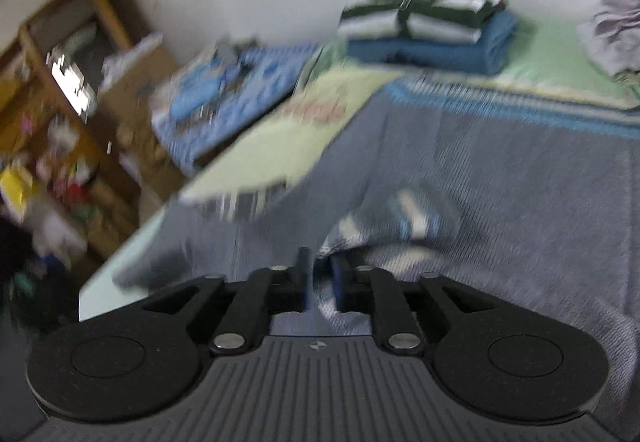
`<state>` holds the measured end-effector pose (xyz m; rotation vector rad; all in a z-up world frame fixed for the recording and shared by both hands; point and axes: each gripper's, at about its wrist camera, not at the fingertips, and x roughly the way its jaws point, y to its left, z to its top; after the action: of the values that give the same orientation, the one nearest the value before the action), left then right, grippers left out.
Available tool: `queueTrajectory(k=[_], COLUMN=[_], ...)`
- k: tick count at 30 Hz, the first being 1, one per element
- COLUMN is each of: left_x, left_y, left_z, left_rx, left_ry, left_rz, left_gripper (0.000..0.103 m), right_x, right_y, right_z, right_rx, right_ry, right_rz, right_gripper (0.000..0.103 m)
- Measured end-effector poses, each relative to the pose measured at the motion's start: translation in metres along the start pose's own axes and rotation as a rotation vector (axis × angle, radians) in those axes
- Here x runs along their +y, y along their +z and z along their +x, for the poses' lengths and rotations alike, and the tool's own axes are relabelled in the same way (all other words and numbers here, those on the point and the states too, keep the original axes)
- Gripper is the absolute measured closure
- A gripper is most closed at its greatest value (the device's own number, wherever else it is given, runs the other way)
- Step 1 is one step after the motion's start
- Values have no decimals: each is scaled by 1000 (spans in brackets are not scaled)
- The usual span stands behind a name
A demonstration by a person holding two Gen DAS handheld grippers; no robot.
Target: Fold clothes
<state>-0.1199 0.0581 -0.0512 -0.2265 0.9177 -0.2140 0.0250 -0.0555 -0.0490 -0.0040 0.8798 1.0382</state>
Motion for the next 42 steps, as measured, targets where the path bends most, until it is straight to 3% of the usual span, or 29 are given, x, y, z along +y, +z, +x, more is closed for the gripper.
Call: queueTrajectory(k=[3, 5, 8, 10, 11, 17, 20, 21, 24, 27, 29, 33, 38, 42], left_x=[25, 32, 32, 24, 18, -10, -12, -12, -2, 8, 16, 33, 59, 72], left_y=[7, 18, 54, 82, 95, 138, 141, 140, 137, 133, 127, 105, 78, 69], left_z=[-14, -21, -6, 8, 15, 72, 95, 100, 92, 72, 56, 34, 26, 24], left_rx=[-27, -65, -113, -135, -136, -53, -7, 0, -5, -57, -88, -122, -106, -117], left_ry=[17, 41, 57, 65, 62, 115, 194, 219, 167, 184, 193, 194, 217, 110], left_rz=[-37, -45, 1, 17, 27, 113, 153, 166, 121, 86, 50, -13, -108, -218], left_gripper=[45, 40, 35, 20, 20, 20, 20, 24, 39, 52, 54, 87, 100, 99], right_x=[2, 1, -12, -20, -24, -37, -37, -36, -34, -35, -34, -23, -16, -16], right_y=[-6, -13, -28, -40, -46, -77, -87, -89, -96, -97, -95, -88, -83, -77], right_z=[-20, -43, -72, -83, -89, -110, -117, -119, -125, -125, -122, -113, -100, -91], right_rx=[-12, -73, -141, -156, -166, -214, -235, -240, -253, -258, -247, -206, -175, -156], right_ry=[33, 19, -81, -150, -181, -271, -297, -305, -320, -336, -380, -428, -391, -374], right_rz=[-9, 6, 124, 191, 220, 385, 412, 413, 423, 425, 398, 258, 191, 183], right_gripper=[78, 68, 66, 66, 65, 65, 65, 65, 65, 65, 66, 67, 67, 67])
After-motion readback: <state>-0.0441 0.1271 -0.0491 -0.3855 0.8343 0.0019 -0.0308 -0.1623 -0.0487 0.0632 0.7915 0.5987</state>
